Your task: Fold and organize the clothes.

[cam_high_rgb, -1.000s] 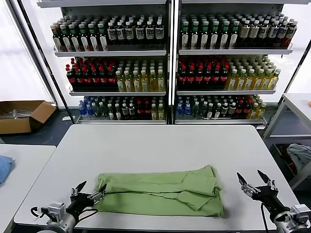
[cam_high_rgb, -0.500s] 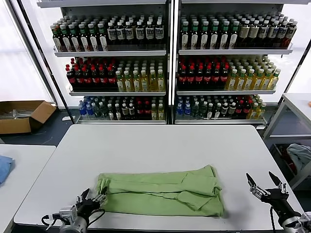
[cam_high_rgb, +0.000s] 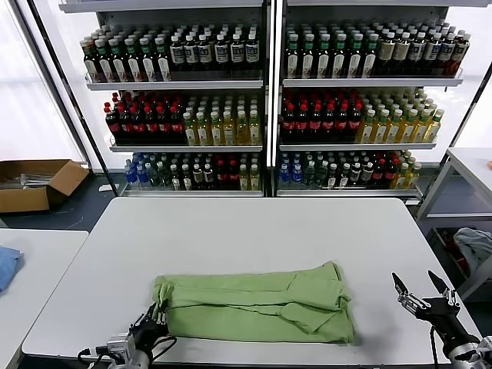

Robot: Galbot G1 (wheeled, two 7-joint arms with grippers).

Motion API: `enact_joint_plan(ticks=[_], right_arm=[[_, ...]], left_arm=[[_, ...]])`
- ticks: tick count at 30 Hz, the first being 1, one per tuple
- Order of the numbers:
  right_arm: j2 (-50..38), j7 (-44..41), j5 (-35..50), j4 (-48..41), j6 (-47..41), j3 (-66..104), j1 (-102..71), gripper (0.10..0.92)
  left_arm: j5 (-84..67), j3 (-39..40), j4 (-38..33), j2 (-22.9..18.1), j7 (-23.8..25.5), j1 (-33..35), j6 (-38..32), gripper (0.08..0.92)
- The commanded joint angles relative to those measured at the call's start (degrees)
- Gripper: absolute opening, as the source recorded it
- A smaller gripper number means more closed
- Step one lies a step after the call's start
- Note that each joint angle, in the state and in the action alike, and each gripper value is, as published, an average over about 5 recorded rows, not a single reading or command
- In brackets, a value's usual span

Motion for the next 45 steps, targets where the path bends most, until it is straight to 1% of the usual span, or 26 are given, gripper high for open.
enact_joint_plan(ticks=[1,4,7,10,12,15,17,21,24,27,34,41,45], right_arm=[[0.2,0.0,0.2,0.1,0.3,-0.1,-0.1,0.823],[0.4,0.1,0.2,0.1,0.3,-0.4,0.1,0.823],[0.4,0.2,0.2,0.2,0.2,-0.6,0.3,0.823],[0.3,0.3,0.3,0.4,0.1,-0.6,0.7,0.823],[0.2,0.4,0.5,0.5,0.0,-0.6,0.8,0.823],[0.0,0.4,0.7,0.6,0.0,-0.9,1.0,0.823],[-0.2,0.4,0.7,0.6,0.0,-1.3,1.1,0.823],[-0.4,0.5,0.7,0.7,0.0,-1.9,1.4,0.823],[-0.5,0.6,0.8,0.8,0.0,-1.9,1.5,0.823],[-0.6,0.6,0.9,0.9,0.0,-1.8,1.4,0.823],[-0.4,0.5,1.0,1.2,0.1,-1.5,0.6,0.823],[0.4,0.6,0.5,1.4,-0.1,-2.4,0.3,0.823],[1.0,0.7,-0.3,1.7,-0.4,-4.0,0.5,0.823]], left_arm=[[2.0,0.2,0.3,-0.2,-1.4,0.2,-1.0,0.17],[2.0,-1.4,0.3,0.5,-1.4,0.1,-1.5,0.108],[0.7,-4.7,0.1,2.0,-1.1,-0.1,-1.7,0.092],[-1.9,-10.8,0.3,4.5,-0.1,-0.7,-1.6,0.092],[-3.4,-16.6,1.6,7.0,1.2,-1.3,-1.6,0.092],[-5.9,-25.5,5.4,12.1,4.3,-2.4,-1.6,0.092],[-7.4,-29.8,8.2,15.6,7.0,-2.8,-1.6,0.092],[-9.0,-34.9,12.1,21.3,11.9,-3.2,-2.0,0.092],[-9.6,-36.0,12.3,23.7,12.9,-3.9,-2.1,0.092],[-9.9,-34.4,8.8,23.3,12.3,-4.7,-1.7,0.092],[-8.1,-26.6,-2.0,17.8,11.3,-5.5,0.4,0.092],[-8.5,-20.8,-7.9,14.3,9.5,-5.4,2.8,0.092],[-9.2,-17.7,-10.0,11.8,8.0,-6.4,3.6,0.092]])
